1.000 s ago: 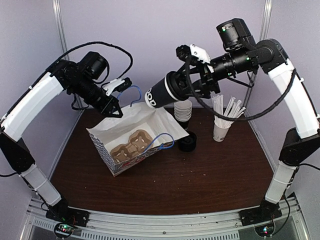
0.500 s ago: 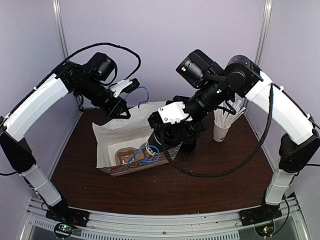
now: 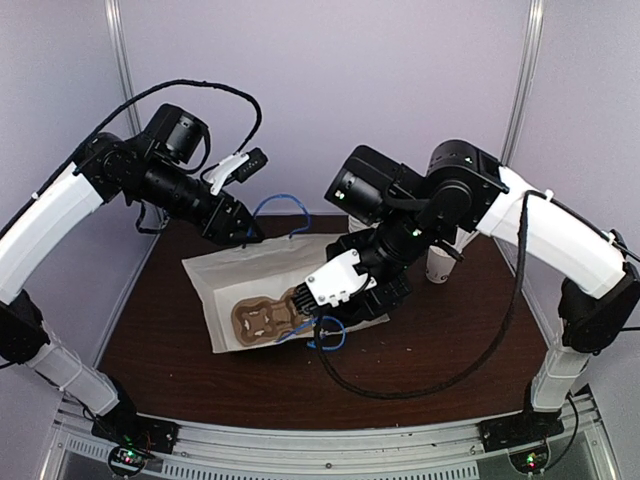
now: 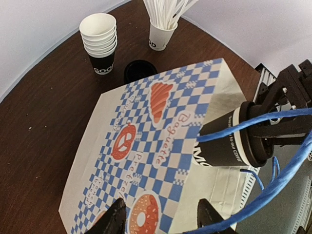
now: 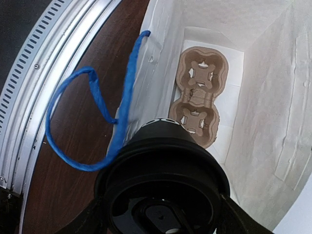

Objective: Pack the takeout coffee

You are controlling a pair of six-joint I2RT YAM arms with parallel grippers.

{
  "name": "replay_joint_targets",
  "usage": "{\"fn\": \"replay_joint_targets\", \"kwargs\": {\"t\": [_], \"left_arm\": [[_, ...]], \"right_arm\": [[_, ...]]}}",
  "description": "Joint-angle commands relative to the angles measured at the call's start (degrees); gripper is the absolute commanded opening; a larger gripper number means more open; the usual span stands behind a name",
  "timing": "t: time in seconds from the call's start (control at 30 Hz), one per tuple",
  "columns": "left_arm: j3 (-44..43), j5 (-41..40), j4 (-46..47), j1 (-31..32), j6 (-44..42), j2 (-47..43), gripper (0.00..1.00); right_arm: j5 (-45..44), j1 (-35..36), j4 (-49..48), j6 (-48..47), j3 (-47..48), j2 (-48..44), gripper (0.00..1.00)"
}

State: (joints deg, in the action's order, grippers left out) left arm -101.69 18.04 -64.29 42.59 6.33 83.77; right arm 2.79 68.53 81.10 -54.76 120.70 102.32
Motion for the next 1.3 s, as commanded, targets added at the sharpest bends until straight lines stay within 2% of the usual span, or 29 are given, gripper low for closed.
{"fn": "replay_joint_targets", "kwargs": {"t": [0.0, 0.13, 0.33, 0.57, 0.83, 1.13, 1.27], "left_arm": [[2.29, 3.69, 6.43, 0.13, -0.38, -1.79, 0.52], [4.19, 4.29, 8.21, 0.13, -0.08, -3.06, 0.52], [4.14, 6.14, 9.86, 0.13, -0.41, -6.74, 0.54], [4.81, 6.66, 14.16, 0.10, -1.76, -13.80, 0.65], [9.74, 0.56, 13.59, -0.23, -4.06, -13.19, 0.66], [17.61, 1.27, 15.52, -9.03, -2.41, -13.74, 0.66], [19.51, 3.14, 17.15, -10.50, -1.78, -14.21, 0.66]], "right_arm": [[-9.47, 1.21, -6.94, 2.10, -1.69, -0.18, 0.65], [-13.48, 1.34, -10.87, 2.23, -3.53, 1.28, 0.64], [-12.55, 3.06, -8.81, 3.01, -6.62, 0.26, 0.64], [-14.25, 3.98, -9.24, 3.04, -12.19, -2.03, 0.64], [-19.54, 3.68, -17.32, 0.42, -9.90, 1.36, 0.63], [-19.77, 1.03, -23.62, -2.35, -8.19, 4.85, 0.63], [-18.58, 0.11, -24.64, -2.12, -8.78, 6.61, 0.63]]}}
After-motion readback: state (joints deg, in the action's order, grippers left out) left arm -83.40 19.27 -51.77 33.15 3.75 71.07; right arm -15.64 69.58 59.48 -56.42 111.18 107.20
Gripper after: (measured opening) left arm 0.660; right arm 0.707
